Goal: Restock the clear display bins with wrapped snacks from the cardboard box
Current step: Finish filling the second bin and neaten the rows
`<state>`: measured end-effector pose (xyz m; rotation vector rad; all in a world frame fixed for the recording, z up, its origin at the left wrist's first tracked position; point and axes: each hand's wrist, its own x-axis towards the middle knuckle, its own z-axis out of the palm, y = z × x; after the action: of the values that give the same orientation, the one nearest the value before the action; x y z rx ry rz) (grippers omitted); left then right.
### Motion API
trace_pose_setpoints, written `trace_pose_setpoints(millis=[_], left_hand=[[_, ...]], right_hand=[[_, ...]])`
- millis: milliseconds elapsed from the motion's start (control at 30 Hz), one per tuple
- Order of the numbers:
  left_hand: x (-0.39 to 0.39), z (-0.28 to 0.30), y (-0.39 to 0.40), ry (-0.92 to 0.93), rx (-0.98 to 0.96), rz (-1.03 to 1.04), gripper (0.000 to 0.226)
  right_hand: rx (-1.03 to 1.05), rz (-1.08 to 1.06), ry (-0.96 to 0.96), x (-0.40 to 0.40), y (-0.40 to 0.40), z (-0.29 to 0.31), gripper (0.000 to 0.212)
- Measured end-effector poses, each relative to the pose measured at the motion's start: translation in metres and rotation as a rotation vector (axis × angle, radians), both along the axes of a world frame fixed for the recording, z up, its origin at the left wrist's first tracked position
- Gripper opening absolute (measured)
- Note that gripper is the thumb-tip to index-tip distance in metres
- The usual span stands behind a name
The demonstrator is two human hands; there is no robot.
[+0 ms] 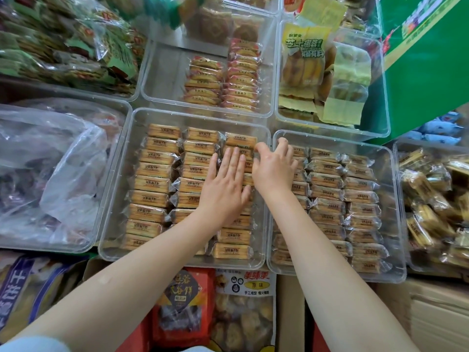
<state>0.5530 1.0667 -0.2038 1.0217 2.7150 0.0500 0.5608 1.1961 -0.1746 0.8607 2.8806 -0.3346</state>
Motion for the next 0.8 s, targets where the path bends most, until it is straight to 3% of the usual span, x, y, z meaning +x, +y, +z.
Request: trace_pose_setpoints(millis=[200,400,633,800], left_hand=[[-0.014,-0.003,0.012,0.003,0.0,0.034,0.071],[-0.012,-0.007,0.009,-0.001,0.026,0.049,0.071],[-0.009,-0.009,0.0,0.002,0.116,0.003,0.07],[-0.012,-0.006,0.003,-0.03,0.095,0.009,0.067]], right_hand=[[0.066,-0.019,0.094,0.002,-0.002,-0.003,0.023],[0.128,-0.036,-0.021,-0.013,-0.004,-0.003,0.017],[0.258,-0.009,0.202,-0.005,-0.002,-0.004,0.006],[0.253,-0.017,0.21,-0.011,-0.002,-0.008,0.005]])
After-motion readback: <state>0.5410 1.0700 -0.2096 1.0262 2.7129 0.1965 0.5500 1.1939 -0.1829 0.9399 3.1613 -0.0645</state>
